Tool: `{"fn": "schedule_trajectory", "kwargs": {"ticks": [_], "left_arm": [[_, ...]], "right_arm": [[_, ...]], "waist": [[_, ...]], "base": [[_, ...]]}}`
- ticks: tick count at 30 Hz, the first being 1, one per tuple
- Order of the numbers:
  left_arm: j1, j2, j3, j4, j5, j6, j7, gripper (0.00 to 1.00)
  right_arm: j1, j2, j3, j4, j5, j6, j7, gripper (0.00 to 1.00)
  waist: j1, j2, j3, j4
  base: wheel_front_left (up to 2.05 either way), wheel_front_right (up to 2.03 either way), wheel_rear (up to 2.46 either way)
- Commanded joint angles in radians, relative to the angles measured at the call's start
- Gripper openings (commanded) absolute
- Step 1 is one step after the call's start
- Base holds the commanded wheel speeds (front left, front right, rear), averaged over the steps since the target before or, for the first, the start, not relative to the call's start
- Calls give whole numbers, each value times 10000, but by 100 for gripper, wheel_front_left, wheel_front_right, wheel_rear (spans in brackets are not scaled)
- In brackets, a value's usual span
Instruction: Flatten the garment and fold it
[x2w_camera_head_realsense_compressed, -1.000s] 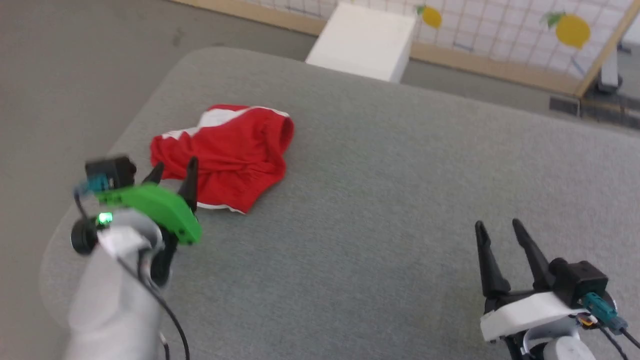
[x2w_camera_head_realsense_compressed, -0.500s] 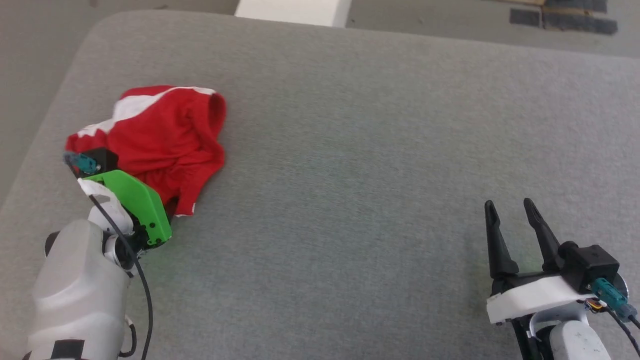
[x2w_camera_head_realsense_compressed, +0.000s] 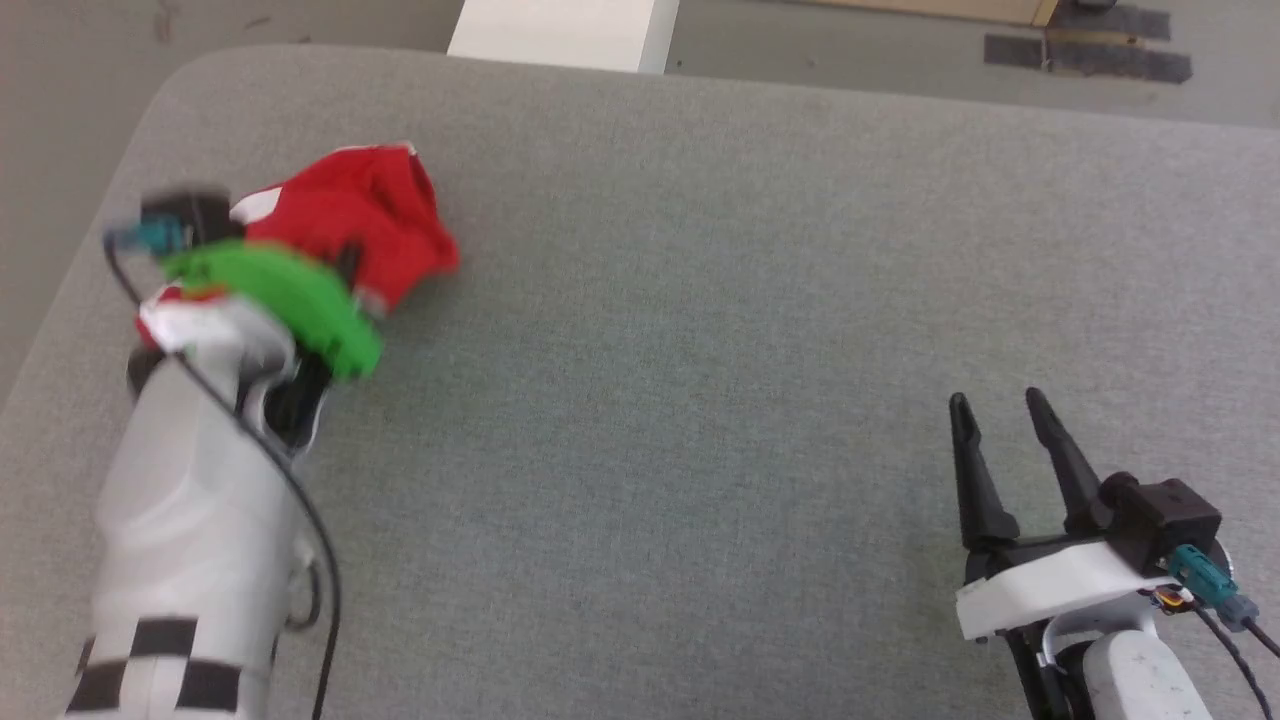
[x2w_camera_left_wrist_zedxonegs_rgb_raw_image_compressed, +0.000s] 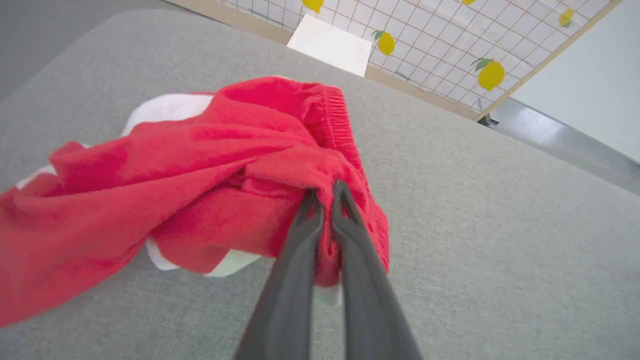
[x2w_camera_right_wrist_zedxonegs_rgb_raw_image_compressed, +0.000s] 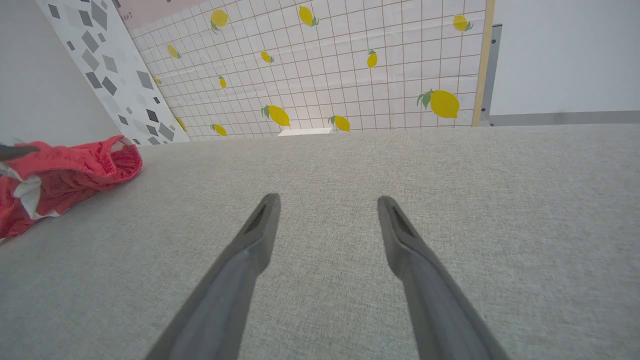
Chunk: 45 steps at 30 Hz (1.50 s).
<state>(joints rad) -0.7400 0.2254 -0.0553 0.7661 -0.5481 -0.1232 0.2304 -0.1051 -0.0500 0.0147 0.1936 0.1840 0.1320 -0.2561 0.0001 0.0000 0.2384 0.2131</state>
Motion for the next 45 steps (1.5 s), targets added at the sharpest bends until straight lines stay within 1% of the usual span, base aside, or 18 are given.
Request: {"fn": "schedule_trajectory", "kwargs": {"ticks": [1, 4, 7, 10, 13, 18, 21, 25, 26, 27, 29, 33, 35, 38, 41, 42, 45], "left_arm": [[-462, -181, -283, -653, -276, -66, -206, 0], [-681, -270, -1025, -2076, -780, -70, -317, 0], [-658, -321, -1787, -3514, -1327, -72, -163, 0], [-341, -290, -2504, -4362, -1502, -72, 237, 0], [397, -428, -3321, -4888, -1649, -73, 799, 0], [1953, -802, -4565, -4960, -1946, -73, 1635, 0], [2925, -1059, -5256, -4621, -2108, -70, 2066, 0], [3723, -1185, -6030, -3832, -1982, -14, 2506, 0], [3869, -1225, -6105, -3647, -2026, 4, 2542, 33], [3936, -1256, -6124, -3553, -2051, 26, 2513, 100], [3981, -1330, -6021, -3516, -2170, 49, 2286, 100], [3831, -1457, -5194, -4078, -2812, 84, 1454, 100], [3686, -1316, -4749, -4531, -2889, 79, 881, 100], [3586, -795, -3902, -5086, -2643, 333, -209, 100], [3659, -135, -3221, -5342, -1911, 786, -1507, 100], [3753, 64, -2933, -5403, -1670, 978, -2082, 100], [4191, 647, -2499, -5432, -838, 1411, -3461, 100]], "right_arm": [[-83, -3, 105, 45, 136, -13, -56, 100], [-25, -3, 212, 55, 354, -13, -56, 100], [74, -3, 243, 63, 548, -13, -56, 100], [183, -3, 233, 71, 687, -13, -56, 100], [302, -3, 146, 75, 805, -13, -57, 100], [491, -3, 9, 66, 910, -13, -57, 100], [605, -3, -65, 33, 962, -13, -57, 100], [716, -3, -81, -5, 1024, -13, -57, 100], [735, -3, -71, 0, 1046, -13, -57, 100], [748, -3, -62, 4, 1066, -13, -57, 100], [777, -3, -61, 10, 1114, -13, -57, 100], [839, -3, -26, 56, 1150, -13, -57, 100], [867, -3, -13, 88, 1166, -13, -57, 100], [930, -3, 3, 135, 1183, -13, -57, 100], [998, -3, 2, 185, 1189, -13, -57, 100], [1022, -3, 34, 223, 1193, -13, -57, 100], [1090, -3, 76, 346, 1169, -13, -57, 100]], "waist": [[-1, 0, -363, -180], [-1, 0, -650, -460], [-1, 0, -903, -828], [-1, 0, -1121, -1209], [-1, 0, -1290, -1613], [-1, 0, -1383, -2142], [-1, 0, -1383, -2343], [-1, 0, -1366, -2431], [-1, 0, -1378, -2431], [-1, 0, -1389, -2422], [-1, 0, -1442, -2339], [-1, 0, -1642, -2130], [-1, 0, -1771, -2018], [-1, 0, -1965, -1859], [-1, 0, -2115, -1714], [-1, 0, -2172, -1678], [-1, 0, -2308, -1584]], "base": [[0, 0, 0], [0, 0, 0], [0, 0, 0], [0, 0, 0], [0, 0, 0], [0, 0, 0], [0, 0, 0], [0, 0, 0], [0, 0, 0], [0, 0, 0], [0, 0, 0], [0, 0, 0], [0, 0, 0], [0, 0, 0], [0, 0, 0], [0, 0, 0], [0, 0, 0]]}}
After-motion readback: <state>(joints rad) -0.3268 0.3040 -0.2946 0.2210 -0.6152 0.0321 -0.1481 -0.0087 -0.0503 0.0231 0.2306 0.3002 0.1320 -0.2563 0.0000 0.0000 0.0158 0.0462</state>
